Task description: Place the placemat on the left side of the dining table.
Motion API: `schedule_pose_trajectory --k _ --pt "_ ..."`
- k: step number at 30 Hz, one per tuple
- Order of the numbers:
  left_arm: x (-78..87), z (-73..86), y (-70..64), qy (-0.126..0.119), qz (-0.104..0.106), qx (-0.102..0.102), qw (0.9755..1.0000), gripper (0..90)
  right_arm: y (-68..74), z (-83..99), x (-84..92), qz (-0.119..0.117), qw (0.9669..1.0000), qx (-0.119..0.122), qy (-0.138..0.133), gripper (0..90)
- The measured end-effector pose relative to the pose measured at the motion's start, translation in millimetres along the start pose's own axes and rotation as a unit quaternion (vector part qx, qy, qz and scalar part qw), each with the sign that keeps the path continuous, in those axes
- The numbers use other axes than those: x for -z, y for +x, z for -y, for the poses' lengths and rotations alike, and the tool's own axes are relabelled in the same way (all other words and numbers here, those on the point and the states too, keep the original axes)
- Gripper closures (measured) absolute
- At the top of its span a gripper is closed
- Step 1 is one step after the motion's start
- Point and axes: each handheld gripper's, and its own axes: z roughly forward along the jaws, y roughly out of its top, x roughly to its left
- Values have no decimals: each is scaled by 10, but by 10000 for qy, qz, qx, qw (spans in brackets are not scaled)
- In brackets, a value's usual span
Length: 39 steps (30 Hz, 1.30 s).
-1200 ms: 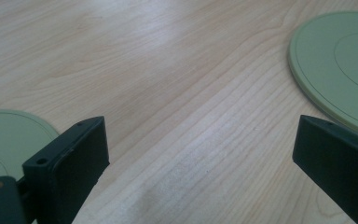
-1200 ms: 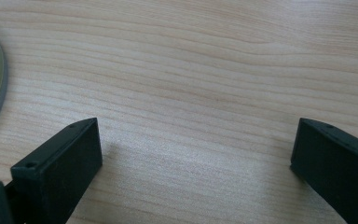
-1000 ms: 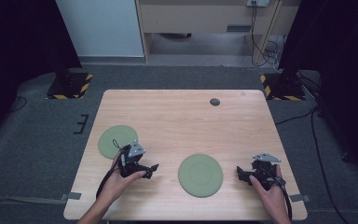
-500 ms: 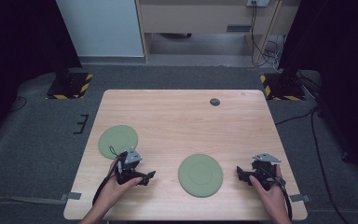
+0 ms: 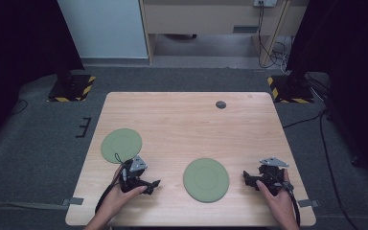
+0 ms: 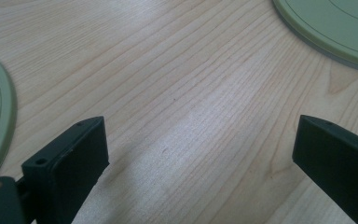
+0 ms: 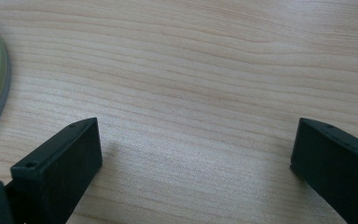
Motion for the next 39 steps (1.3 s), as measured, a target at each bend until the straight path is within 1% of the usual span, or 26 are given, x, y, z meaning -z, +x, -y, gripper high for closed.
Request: schedule_pose_trajectory --k 11,15,19,28,30,32,34,35,36,37,39 --pt "-65 20 3 97 25 12 9999 27 1 1 0 -1 10000 3 -2 20" --pt "-97 34 3 134 59 45 9999 27 0 1 0 -3 10000 6 -3 20" --pt "-105 29 5 137 53 46 9999 22 1 1 0 -1 10000 3 -2 20" --pt "-134 -14 24 96 36 30 9999 23 1 1 0 -1 10000 4 -2 20" --pt "-141 -40 42 61 54 29 10000 23 1 1 0 -1 10000 4 -1 20" --pt "-147 -77 74 -15 1 21 10000 23 1 1 0 -2 10000 4 -2 19" --pt "-178 -101 97 -83 12 49 10000 27 1 0 0 -4 10000 7 2 18" --pt "-207 -102 103 -72 18 42 10000 26 1 1 0 -4 10000 10 1 18" --pt "-247 -93 106 -5 9 3 10000 24 2 1 0 -8 10000 6 4 18" --pt "-279 -92 101 58 -13 -81 9999 13 3 0 1 -11 10000 1 6 18" --pt "-280 -93 101 57 -17 -74 10000 0 6 1 2 -21 10000 6 8 18"
